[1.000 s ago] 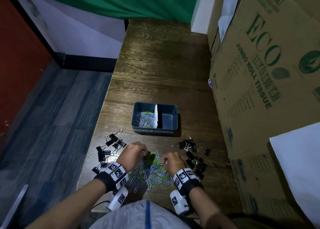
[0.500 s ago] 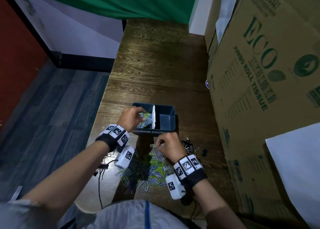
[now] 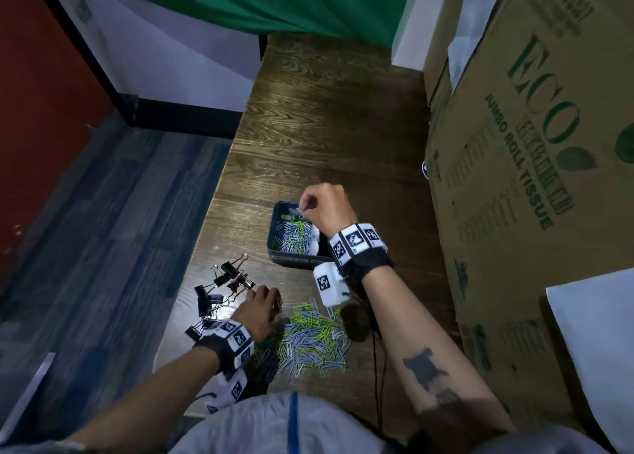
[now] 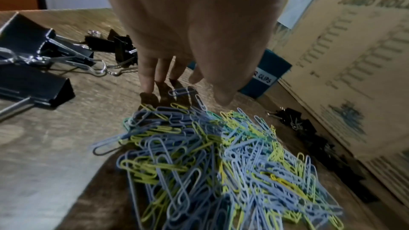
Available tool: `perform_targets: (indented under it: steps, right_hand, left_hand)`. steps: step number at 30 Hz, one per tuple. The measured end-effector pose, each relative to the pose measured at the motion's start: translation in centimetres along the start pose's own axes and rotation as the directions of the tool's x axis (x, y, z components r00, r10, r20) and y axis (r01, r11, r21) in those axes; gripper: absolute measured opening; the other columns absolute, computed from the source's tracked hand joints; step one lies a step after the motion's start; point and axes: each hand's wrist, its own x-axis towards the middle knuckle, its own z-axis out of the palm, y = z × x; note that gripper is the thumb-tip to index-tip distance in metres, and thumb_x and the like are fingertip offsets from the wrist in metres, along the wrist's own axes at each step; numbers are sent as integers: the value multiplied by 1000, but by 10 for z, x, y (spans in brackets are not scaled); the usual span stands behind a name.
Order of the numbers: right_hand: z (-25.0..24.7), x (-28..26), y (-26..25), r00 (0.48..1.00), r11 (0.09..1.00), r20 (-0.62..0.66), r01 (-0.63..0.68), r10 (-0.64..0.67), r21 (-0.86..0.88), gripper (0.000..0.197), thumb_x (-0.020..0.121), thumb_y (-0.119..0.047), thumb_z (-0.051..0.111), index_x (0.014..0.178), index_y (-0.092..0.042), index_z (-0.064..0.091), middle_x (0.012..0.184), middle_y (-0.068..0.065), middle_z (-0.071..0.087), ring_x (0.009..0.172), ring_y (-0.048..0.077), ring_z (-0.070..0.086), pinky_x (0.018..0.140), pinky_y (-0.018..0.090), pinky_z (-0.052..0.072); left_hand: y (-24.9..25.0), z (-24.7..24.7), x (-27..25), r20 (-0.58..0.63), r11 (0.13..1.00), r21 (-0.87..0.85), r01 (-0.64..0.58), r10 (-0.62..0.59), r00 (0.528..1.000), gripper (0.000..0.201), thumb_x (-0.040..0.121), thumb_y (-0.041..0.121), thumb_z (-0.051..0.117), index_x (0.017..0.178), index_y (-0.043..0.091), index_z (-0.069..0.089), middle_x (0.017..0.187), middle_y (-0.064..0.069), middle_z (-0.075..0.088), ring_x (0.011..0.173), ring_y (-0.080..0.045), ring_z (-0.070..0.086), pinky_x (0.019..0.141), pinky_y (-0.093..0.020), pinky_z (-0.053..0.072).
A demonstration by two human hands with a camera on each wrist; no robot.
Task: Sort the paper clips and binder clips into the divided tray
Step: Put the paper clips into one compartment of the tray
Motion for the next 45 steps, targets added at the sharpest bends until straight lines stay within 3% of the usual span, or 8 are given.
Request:
perform_targets:
  steps: [8,11,14,16,25,34,38,45]
  right_hand:
    - [53,-60,64,992,997,102,-79,77,22,14,86,-1,69,81,-13,73,87,-1,71,81,12,67,78,24,57]
    - [77,-101,93,949,985,262,-169,175,-47,9,91,-12,67,99,-11,72,100,3,72,89,17,68,85,34,58]
    - [96,-135,122,818,933,456,-264,350,-244,55,87,-20,73,138,-22,53,142,8,53,122,28,57,103,45,49]
    - [103,-154,137,764,911,507,-270,400,-312,85,82,-30,78,153,-31,30,161,6,24,146,32,28,118,49,28]
    - [125,-185,145,837,915,444,-150,319,-374,124,61,-20,93,152,-46,14,151,4,21,141,28,24,108,52,35]
    - [135,-174,130,891,932,361,-155,276,-328,107,69,-7,86,152,-32,25,134,10,32,123,29,43,99,42,48]
    - [138,-174,120,911,938,335,-129,240,-321,77,76,5,73,139,-26,44,133,9,38,119,32,51,92,44,52]
    - [112,-174,117,905,952,329,-199,270,-235,48,92,6,57,134,-17,59,142,13,49,126,30,53,106,36,44]
  left_hand:
    - [19,23,-10,89,970,160,-182,169,982,91,83,74,13,152,18,-1,160,-6,-7,146,-31,0,117,-51,20]
    - [23,33,-16,140,933,221,-284,258,956,82,93,65,26,152,17,-3,160,-7,-9,147,-30,-3,117,-52,15]
    - [21,32,-28,113,904,238,-355,337,935,71,97,51,37,152,18,7,160,-7,3,147,-27,7,117,-47,15]
    - [10,31,-37,40,909,243,-338,339,940,69,95,49,43,151,23,13,160,-5,11,145,-25,13,117,-46,17]
    - [-38,36,-60,23,941,294,-166,167,986,122,64,46,81,152,21,0,151,-6,20,126,-27,38,94,-41,45]
    - [-6,38,-27,-17,984,13,-176,176,984,111,70,12,82,150,26,7,140,-12,22,105,-25,53,85,-35,54]
    - [6,34,-20,-70,977,26,-211,213,975,80,75,8,74,140,23,30,130,-11,34,101,-28,55,85,-39,53]
    - [6,19,-17,-170,973,-115,-201,180,969,27,85,6,68,108,19,63,103,-1,63,82,-14,61,77,-20,52]
